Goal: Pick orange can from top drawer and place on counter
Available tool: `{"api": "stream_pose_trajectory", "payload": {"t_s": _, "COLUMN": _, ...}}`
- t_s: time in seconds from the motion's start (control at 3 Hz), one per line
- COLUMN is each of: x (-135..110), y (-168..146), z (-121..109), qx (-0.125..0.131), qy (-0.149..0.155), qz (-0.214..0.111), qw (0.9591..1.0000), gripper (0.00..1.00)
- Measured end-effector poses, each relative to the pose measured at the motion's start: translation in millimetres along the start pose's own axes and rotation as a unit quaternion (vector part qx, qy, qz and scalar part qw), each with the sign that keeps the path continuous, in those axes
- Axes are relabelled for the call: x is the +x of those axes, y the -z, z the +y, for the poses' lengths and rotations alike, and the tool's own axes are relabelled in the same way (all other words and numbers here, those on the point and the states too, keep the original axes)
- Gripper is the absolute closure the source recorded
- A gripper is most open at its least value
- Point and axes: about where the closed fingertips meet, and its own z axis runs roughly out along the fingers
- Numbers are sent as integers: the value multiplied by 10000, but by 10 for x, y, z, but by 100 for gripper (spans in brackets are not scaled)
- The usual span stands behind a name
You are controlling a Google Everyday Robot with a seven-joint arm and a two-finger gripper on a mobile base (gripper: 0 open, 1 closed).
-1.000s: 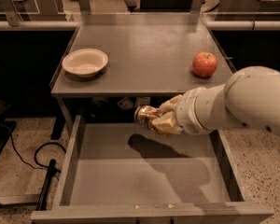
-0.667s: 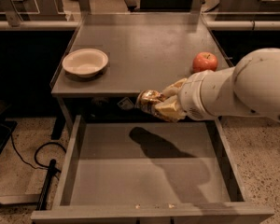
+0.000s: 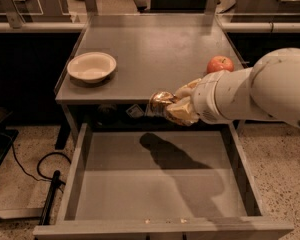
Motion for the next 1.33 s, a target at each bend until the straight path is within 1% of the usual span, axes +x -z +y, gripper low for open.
{"api": "stream_pose_trajectory", "payload": {"t_s": 0.33, "x": -269, "y": -34, "z": -366, "qx": 308, "qy": 69, "qz": -184, "qw": 9993, "gripper": 100}}
{"api": "stream_pose_trajectory", "payload": {"t_s": 0.67, "x": -611, "y": -109, "z": -748, "qx": 525, "qy": 182, "qz": -365, "qw": 9978, "gripper": 100}}
{"api": "stream_pose_trajectory", "payload": {"t_s": 1.0, "x": -753, "y": -304, "z": -934, "qx": 554, "qy": 208, "qz": -430, "qw": 9973, "gripper": 100}}
{"api": "stream_pose_trajectory", "payload": {"t_s": 1.33, "x": -724, "y": -591, "z": -953, "qx": 412, "qy": 107, "qz": -437, "qw": 9981, "gripper": 100}}
